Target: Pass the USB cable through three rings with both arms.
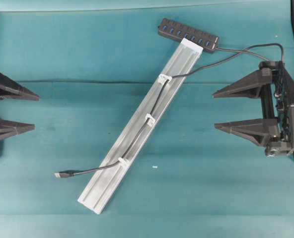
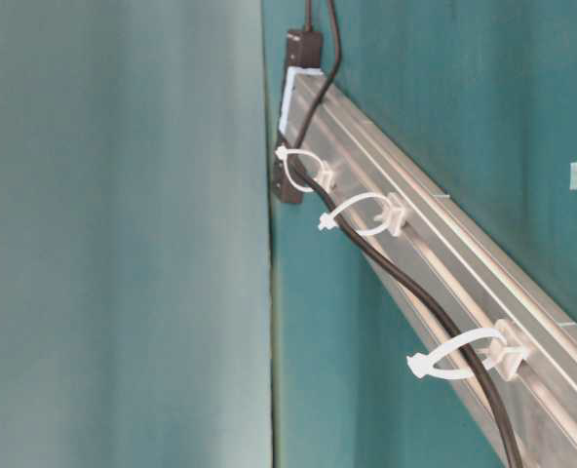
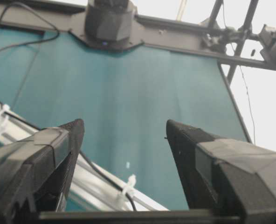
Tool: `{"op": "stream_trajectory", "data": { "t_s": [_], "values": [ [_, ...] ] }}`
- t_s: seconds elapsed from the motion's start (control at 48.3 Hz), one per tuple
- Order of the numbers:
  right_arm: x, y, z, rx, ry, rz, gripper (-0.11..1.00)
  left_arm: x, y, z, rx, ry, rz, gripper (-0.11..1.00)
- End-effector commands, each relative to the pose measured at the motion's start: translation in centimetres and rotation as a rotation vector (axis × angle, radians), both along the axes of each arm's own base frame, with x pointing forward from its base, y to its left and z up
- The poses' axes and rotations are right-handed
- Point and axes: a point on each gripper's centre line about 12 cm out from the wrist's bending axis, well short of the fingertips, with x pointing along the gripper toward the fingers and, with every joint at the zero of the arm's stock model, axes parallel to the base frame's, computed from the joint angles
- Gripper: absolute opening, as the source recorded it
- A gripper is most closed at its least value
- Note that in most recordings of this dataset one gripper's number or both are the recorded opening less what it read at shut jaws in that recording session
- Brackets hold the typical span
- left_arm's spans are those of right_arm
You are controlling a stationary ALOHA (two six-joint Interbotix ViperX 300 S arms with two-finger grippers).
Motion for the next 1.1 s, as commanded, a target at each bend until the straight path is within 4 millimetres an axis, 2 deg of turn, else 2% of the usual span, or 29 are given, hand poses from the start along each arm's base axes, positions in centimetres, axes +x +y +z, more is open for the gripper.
{"op": "stream_trajectory", "data": {
  "t_s": [0.0,0.808,1.077],
  "values": [
    [0.2,0.0,0.1,0.007,-0.004,-0.003,0.78,0.2,0.0,0.7,0.005,-0.016,0.000,0.80],
    [0.0,0.0,0.2,0.004,-0.019,-0.002,0.78,0.2,0.0,0.7,0.001,-0.015,0.000,0.80],
    [-1.5,0.0,-0.3,0.007,-0.035,-0.003,0.78,0.5,0.0,0.3,0.002,0.005,0.000,0.80]
  ]
}}
